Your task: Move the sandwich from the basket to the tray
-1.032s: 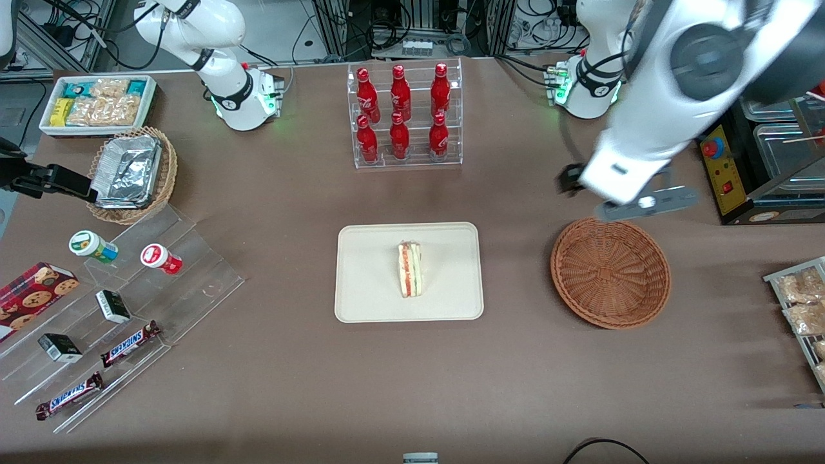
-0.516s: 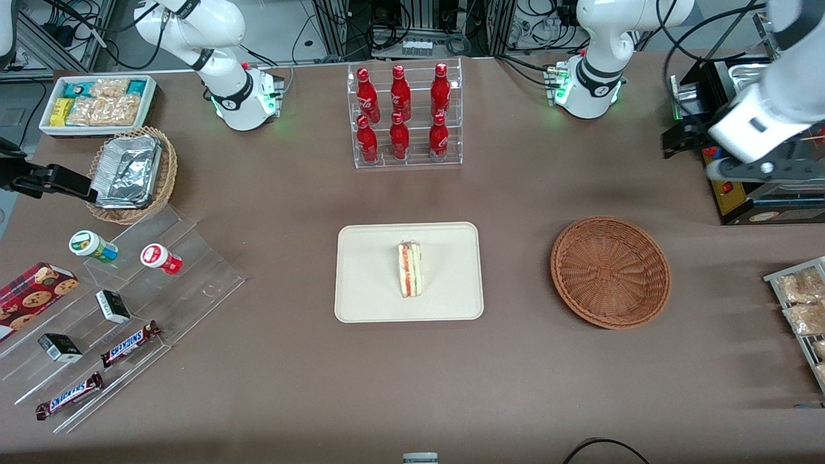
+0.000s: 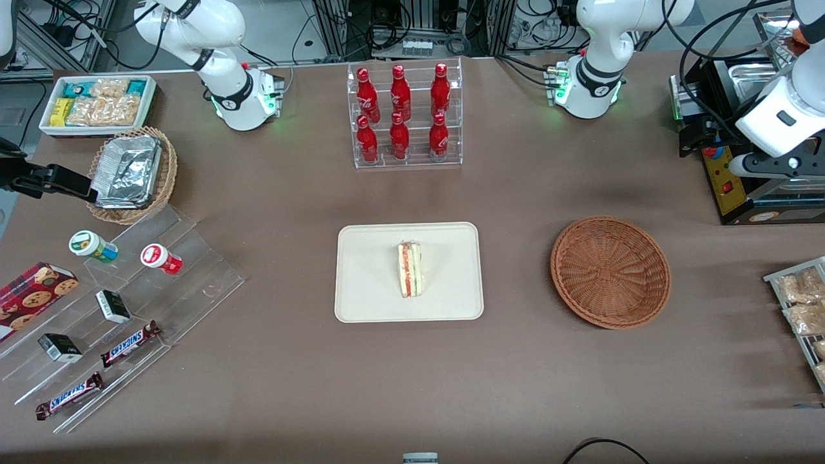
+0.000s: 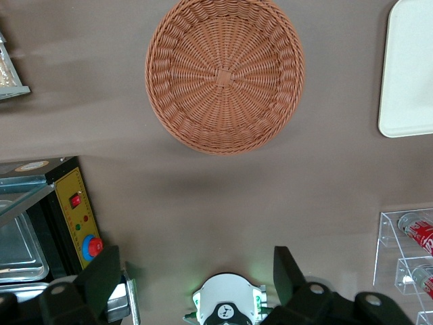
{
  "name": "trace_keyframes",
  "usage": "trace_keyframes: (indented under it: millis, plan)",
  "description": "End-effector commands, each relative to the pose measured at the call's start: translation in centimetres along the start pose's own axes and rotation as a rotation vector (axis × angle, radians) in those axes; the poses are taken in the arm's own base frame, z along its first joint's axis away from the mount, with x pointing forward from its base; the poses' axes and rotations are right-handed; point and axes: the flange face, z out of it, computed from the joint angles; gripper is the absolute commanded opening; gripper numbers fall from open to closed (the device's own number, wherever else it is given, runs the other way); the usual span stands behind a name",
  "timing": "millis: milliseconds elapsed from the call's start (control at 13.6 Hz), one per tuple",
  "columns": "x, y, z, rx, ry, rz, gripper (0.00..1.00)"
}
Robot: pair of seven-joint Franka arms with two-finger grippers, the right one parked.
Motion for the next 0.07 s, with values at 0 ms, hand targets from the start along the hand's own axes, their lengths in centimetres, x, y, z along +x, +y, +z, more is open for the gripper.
trace_keyframes:
  millis: [0]
  plan:
    - [1.02,0.15,-0.27,-0.001,-0.003,0.003,1.00]
